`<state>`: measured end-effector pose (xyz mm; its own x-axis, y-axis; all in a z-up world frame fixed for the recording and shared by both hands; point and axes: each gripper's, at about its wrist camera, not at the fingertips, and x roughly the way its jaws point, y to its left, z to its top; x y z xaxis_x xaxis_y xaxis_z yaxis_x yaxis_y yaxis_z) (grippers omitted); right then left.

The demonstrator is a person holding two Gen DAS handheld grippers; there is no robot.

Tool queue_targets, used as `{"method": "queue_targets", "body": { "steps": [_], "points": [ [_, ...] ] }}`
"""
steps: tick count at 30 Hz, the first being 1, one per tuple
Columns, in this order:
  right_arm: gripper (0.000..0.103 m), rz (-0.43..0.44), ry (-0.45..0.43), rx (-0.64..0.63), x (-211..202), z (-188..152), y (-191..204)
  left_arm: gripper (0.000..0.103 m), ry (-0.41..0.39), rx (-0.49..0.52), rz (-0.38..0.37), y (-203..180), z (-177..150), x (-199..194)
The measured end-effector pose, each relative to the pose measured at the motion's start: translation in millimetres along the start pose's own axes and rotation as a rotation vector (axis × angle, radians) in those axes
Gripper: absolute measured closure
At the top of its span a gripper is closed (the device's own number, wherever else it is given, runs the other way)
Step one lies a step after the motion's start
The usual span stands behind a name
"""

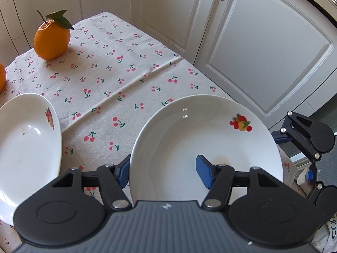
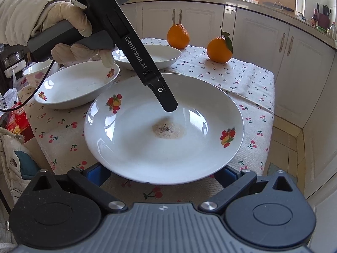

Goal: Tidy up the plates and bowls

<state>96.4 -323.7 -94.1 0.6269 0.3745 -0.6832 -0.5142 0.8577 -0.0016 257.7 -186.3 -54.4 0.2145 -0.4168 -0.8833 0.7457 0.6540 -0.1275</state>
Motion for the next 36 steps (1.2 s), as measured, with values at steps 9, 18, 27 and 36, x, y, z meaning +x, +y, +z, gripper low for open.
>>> {"method": "queue_targets", "body": {
  "steps": [9,18,27,36],
  "points": [
    [0.0,-0.013,-0.005,-0.016,6,17,-27,0.041,-0.042,-0.006,0.008,13,24,3],
    [0.0,-0.033,0.002,-0.013,22,25,-52,0.041,-0.056,-0.015,0.008,25,50,23],
    [0.0,-0.045,0.008,0.016,34,26,-66,0.041,-0.059,-0.021,0.014,34,65,40],
    [0.0,-0.041,0.011,0.043,42,25,-71,0.041,-0.069,-0.03,0.026,40,67,46]
  ]
}}
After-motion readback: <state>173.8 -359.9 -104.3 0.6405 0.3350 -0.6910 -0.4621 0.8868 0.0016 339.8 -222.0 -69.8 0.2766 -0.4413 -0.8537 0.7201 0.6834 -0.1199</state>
